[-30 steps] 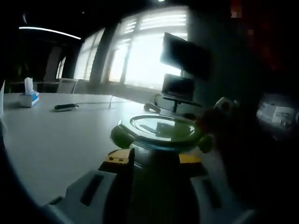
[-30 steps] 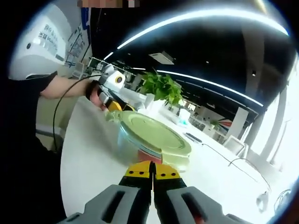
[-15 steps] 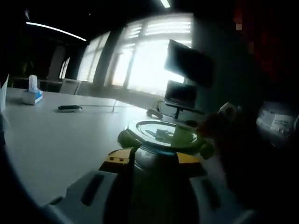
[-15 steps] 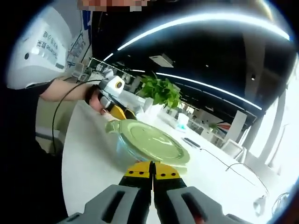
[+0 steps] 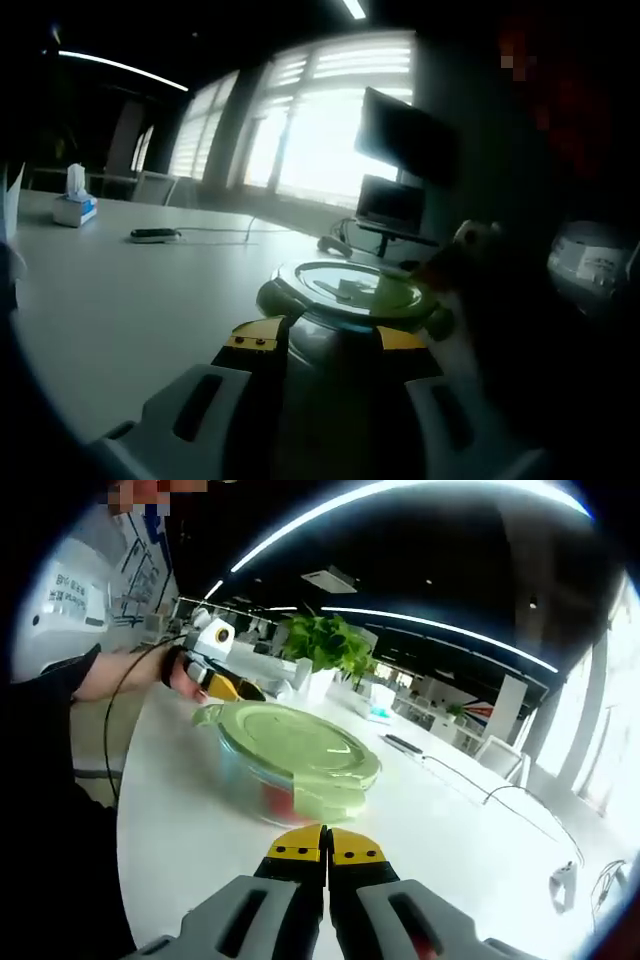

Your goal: Pick up the tomato from the tabletop place it into the food storage container close the lid and lock the latches

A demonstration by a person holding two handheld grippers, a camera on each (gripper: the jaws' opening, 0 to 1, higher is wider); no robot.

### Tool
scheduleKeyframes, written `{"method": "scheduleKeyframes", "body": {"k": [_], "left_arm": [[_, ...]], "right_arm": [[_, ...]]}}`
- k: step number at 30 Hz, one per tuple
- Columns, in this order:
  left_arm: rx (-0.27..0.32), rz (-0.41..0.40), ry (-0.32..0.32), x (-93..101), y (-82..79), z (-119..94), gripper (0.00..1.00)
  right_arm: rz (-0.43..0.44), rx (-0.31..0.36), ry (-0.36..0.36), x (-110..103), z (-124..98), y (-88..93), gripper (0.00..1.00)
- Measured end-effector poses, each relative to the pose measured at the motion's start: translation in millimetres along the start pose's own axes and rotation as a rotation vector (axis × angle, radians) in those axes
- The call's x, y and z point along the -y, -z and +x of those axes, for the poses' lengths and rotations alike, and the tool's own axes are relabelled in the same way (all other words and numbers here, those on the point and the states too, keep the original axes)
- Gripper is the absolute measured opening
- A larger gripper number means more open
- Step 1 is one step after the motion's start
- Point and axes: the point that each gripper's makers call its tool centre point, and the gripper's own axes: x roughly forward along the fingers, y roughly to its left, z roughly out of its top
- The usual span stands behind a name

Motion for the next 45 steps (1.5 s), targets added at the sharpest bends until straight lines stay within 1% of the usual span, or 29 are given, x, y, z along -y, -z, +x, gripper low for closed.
{"method": "scheduleKeyframes", "body": {"k": [3,7,13,16,19,22,24,26,28,29,31,32,33,34,35,36,37,38,39,40,41,42,43,45], "left_arm": [[-0.005,-0.001,0.001,1.5,1.8,0.2,0.27],[0.0,-0.004,-0.001,0.8,-0.2,0.5,0.27],[-0.002,-0.01,0.004,0.9,1.5,3.2,0.27],[-0.005,-0.008,0.007,0.7,1.6,3.9,0.27],[-0.011,-0.005,0.009,0.8,2.5,5.3,0.27],[-0.017,-0.002,0.011,-0.3,1.6,6.3,0.27],[-0.015,0.001,0.021,2.6,-1.1,2.8,0.26],[0.0,-0.009,0.032,6.6,-3.6,-3.8,0.25],[0.002,-0.006,0.037,9.2,-3.3,-6.8,0.26],[0.015,0.039,-0.013,-0.8,-6.8,-7.1,0.26],[0.027,0.068,-0.054,-10.7,-11.0,-7.9,0.27],[0.032,0.066,-0.067,-14.6,-12.8,-9.0,0.27],[0.043,0.089,-0.1,-22.8,-16.7,-10.0,0.27],[0.037,0.117,-0.133,-29.6,-18.0,-11.0,0.27],[0.008,0.162,-0.148,-33.6,-15.8,-10.4,0.27],[-0.01,0.191,-0.15,-34.2,-13.7,-8.4,0.27],[-0.027,0.205,-0.153,-34.8,-11.2,-6.7,0.28],[-0.026,0.221,-0.149,-33.6,-10.6,-4.6,0.28],[-0.037,0.224,-0.151,-33.0,-7.8,-2.9,0.29],[-0.038,0.235,-0.158,-32.5,-6.3,-1.1,0.29],[-0.043,0.261,-0.174,-33.3,-5.0,-0.1,0.29],[-0.036,0.286,-0.193,-33.7,-5.4,1.3,0.29],[-0.045,0.291,-0.195,-31.7,-2.8,3.3,0.29],[-0.051,0.345,-0.212,-29.6,-3.4,6.0,0.29]], "right_arm": [[-0.007,0.014,-0.007,-3.1,2.7,-4.9,0.0],[-0.009,0.021,-0.014,-3.5,5.3,-10.8,0.0],[-0.036,-0.006,-0.041,-12.3,7.7,-5.6,0.0],[-0.035,-0.021,-0.053,-15.2,4.3,1.4,0.0],[-0.032,-0.024,-0.047,-12.3,-0.8,3.5,0.0],[-0.024,-0.009,-0.024,-4.1,-6.3,-1.8,0.0],[-0.027,-0.014,-0.015,-1.0,-7.4,-2.4,0.0],[-0.038,-0.011,-0.007,1.8,-9.9,-2.9,0.0],[-0.026,-0.002,0.001,4.0,-13.6,-3.9,0.0],[-0.022,0.005,0.014,7.4,-16.7,-5.1,0.0],[-0.025,0.03,0.046,14.6,-20.3,-11.8,0.0],[-0.025,0.044,0.057,17.0,-21.2,-15.8,0.0],[-0.022,0.068,0.066,19.3,-22.2,-22.8,0.0],[-0.017,0.075,0.066,19.9,-22.7,-27.6,0.0],[-0.026,0.091,0.07,19.7,-22.6,-34.1,0.0],[-0.03,0.108,0.07,18.9,-22.2,-40.3,0.0],[-0.006,0.126,0.055,15.8,-20.8,-46.1,0.0],[-0.005,0.135,0.045,12.3,-19.1,-50.9,0.03],[-0.015,0.144,0.042,9.4,-17.2,-54.8,0.05],[-0.04,0.152,0.042,7.8,-15.9,-57.9,0.05],[-0.066,0.153,0.038,3.3,-13.1,-60.7,0.05],[-0.074,0.157,0.036,0.5,-11.5,-62.9,0.05],[-0.078,0.166,0.032,-1.8,-10.0,-65.7,0.04],[-0.079,0.171,0.024,-4.9,-7.7,-68.2,0.04]]}}
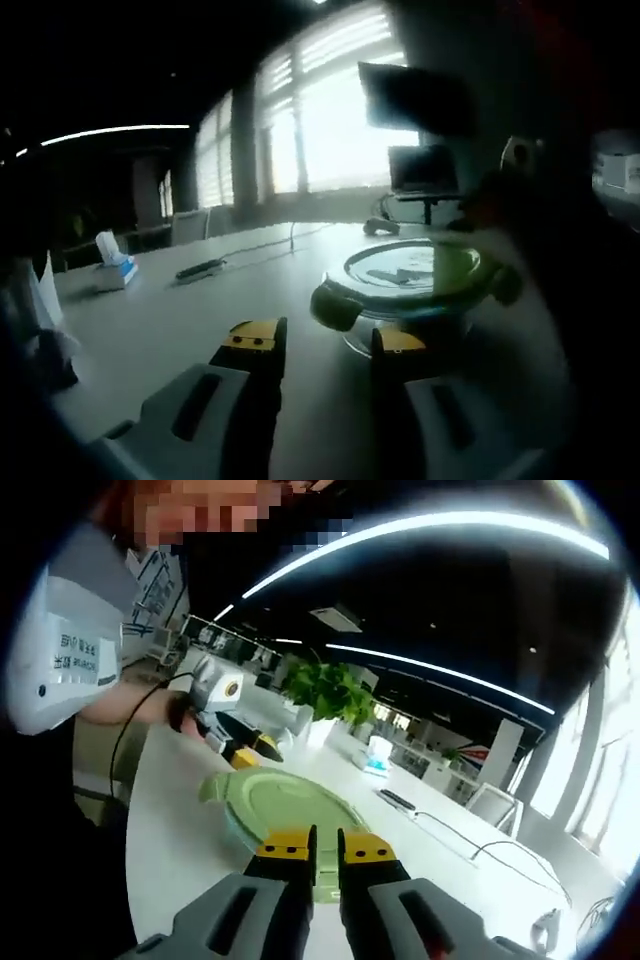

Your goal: Pick up the tomato from the tabletop place it into the food storage container close the lid and lock the latches

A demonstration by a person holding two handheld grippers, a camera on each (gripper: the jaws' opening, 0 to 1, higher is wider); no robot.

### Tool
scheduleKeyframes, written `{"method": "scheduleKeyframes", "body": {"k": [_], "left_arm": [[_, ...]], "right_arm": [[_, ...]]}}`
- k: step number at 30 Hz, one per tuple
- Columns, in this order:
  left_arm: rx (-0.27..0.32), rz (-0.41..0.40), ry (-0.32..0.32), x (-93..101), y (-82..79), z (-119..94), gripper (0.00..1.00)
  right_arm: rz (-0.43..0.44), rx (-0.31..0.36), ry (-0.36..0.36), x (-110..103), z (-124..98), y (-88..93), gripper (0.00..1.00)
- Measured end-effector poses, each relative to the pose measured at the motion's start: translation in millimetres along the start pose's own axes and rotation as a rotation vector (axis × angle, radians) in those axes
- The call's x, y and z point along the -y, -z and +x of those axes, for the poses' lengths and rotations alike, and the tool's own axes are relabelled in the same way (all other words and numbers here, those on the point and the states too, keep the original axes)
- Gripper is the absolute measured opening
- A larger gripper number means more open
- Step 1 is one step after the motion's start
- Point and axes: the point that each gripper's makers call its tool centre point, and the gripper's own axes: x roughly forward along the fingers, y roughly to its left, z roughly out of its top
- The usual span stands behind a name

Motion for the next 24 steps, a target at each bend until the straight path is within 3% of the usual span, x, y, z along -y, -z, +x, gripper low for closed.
{"method": "scheduleKeyframes", "body": {"k": [3,5,9,13,15,17,21,24], "left_arm": [[0.001,0.035,-0.002,3.2,-4.2,-0.1,0.29],[0.004,0.129,-0.039,0.0,-9.6,-1.8,0.25],[0.019,0.229,-0.08,-1.3,-17.4,-4.7,0.21],[-0.028,0.358,-0.064,11.8,-13.2,-3.5,0.2],[-0.057,0.442,-0.088,12.7,-10.3,-2.2,0.21],[-0.056,0.444,-0.088,17.0,-9.2,-0.1,0.2],[-0.072,0.539,-0.109,19.1,-8.3,3.1,0.18],[-0.057,0.549,-0.135,15.1,-11.3,1.6,0.12]], "right_arm": [[-0.02,0.009,0.0,-1.4,1.9,-2.4,0.03],[-0.018,0.01,0.002,-1.3,2.3,-2.6,0.03],[-0.025,0.01,0.02,1.9,1.8,0.0,0.01],[-0.019,0.007,0.032,4.9,0.7,2.8,0.01],[-0.017,0.008,0.038,6.0,0.2,3.1,0.01],[-0.015,0.011,0.044,7.3,-0.1,2.9,0.0],[-0.015,0.011,0.048,7.6,-0.3,4.6,0.0],[-0.012,0.006,0.053,8.7,-1.2,7.4,0.0]]}}
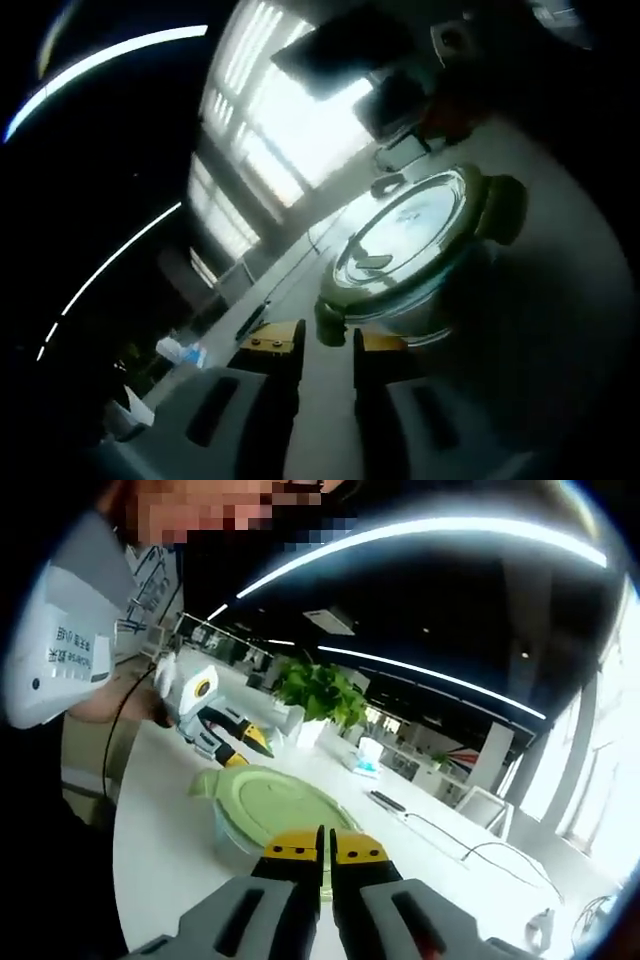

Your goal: Pick up the tomato from the tabletop place it into the food storage container close the lid and lock the latches

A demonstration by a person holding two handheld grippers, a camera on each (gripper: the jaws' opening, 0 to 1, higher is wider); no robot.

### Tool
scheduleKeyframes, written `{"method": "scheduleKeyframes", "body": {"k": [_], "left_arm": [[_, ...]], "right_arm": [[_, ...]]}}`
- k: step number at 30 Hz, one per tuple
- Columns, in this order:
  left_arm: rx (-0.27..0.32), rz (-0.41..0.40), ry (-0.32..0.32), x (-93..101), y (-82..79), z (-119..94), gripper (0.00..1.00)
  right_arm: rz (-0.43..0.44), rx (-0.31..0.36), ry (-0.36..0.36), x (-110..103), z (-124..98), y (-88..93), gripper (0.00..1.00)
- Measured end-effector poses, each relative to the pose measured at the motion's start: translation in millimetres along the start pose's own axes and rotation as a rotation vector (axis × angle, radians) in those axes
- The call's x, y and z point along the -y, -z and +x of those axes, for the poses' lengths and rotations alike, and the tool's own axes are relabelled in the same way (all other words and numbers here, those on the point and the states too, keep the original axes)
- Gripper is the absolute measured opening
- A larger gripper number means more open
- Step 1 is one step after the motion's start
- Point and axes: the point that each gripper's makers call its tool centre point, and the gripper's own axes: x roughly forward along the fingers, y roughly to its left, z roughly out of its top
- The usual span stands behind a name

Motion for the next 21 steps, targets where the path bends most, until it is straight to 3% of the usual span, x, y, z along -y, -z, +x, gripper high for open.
{"method": "scheduleKeyframes", "body": {"k": [4,14,21], "left_arm": [[-0.008,0.003,0.007,1.7,4.0,1.5,0.1],[-0.024,0.102,0.003,5.1,6.6,5.6,0.02],[-0.021,0.089,-0.001,0.7,7.2,5.2,0.0]], "right_arm": [[0.004,-0.004,0.004,0.9,-0.2,2.0,0.0],[0.012,-0.002,0.007,0.4,2.5,2.7,0.0],[0.017,-0.007,-0.014,-6.1,5.0,5.1,0.0]]}}
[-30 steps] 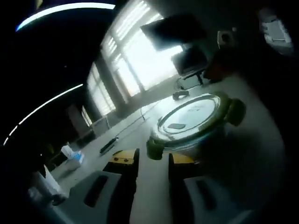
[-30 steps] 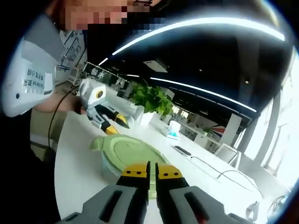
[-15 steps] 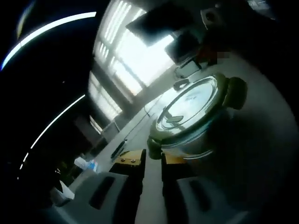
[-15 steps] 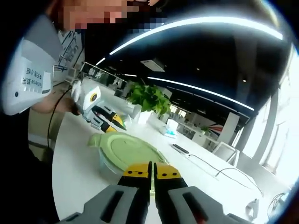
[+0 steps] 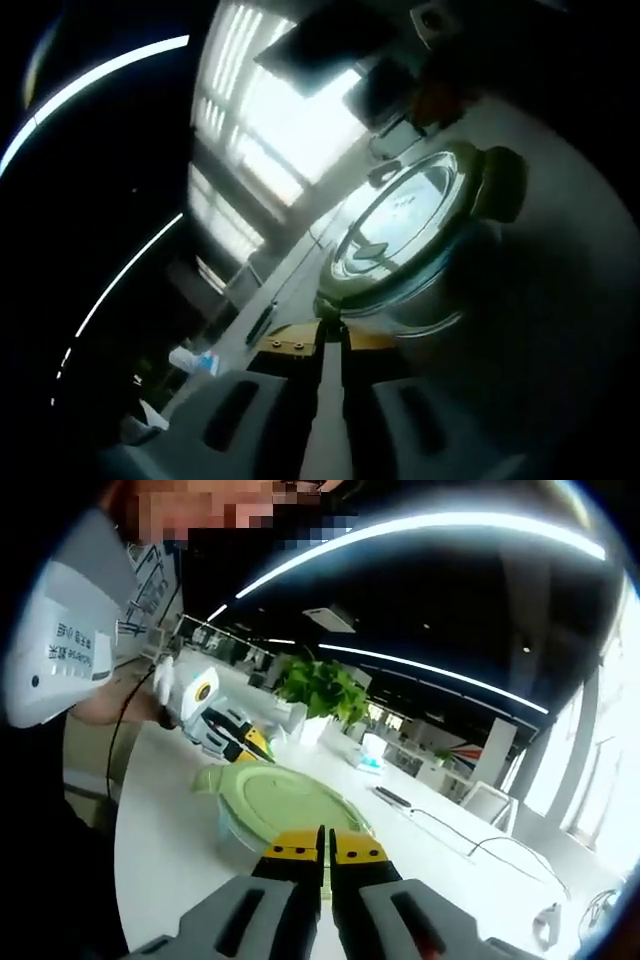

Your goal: Pick up the tomato from the tabletop place it into the food storage container close the lid and lock the latches

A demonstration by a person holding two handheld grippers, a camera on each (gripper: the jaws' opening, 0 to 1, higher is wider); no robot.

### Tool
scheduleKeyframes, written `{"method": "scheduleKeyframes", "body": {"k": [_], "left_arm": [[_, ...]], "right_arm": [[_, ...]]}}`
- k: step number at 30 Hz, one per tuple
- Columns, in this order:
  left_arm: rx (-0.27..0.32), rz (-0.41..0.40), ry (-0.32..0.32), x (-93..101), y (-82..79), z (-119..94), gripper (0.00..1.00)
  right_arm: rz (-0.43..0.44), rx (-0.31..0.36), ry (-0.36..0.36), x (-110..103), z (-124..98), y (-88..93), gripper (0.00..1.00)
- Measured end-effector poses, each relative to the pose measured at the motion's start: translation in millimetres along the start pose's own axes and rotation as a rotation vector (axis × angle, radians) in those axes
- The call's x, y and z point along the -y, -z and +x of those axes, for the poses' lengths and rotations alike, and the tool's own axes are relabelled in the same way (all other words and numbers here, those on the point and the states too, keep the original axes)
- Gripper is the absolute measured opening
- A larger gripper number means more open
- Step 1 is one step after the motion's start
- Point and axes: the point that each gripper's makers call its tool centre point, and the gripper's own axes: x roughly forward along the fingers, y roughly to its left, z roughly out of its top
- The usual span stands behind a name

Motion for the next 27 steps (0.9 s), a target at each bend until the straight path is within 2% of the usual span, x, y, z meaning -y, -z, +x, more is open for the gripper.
{"method": "scheduleKeyframes", "body": {"k": [8,17,18,21,25,27], "left_arm": [[0.003,-0.018,-0.019,-9.1,2.4,-0.9,0.0],[-0.018,-0.023,-0.003,-4.1,6.9,-0.9,0.0],[-0.032,-0.004,0.007,-1.7,9.5,-0.8,0.02],[-0.035,-0.017,0.03,4.5,10.9,0.0,0.08],[-0.02,-0.06,0.029,3.3,8.7,-2.5,0.09],[-0.022,-0.053,0.027,3.7,9.1,-1.8,0.09]], "right_arm": [[0.008,0.005,0.009,4.5,-0.5,-1.0,0.0],[0.02,0.01,0.016,7.5,-0.7,-2.7,0.0],[0.019,0.009,0.015,7.2,-0.4,-2.6,0.0],[0.022,0.011,0.012,5.9,0.8,-2.6,0.0],[0.035,0.007,0.007,5.1,1.8,-0.1,0.0],[0.03,0.002,-0.006,1.6,0.3,2.1,0.0]]}}
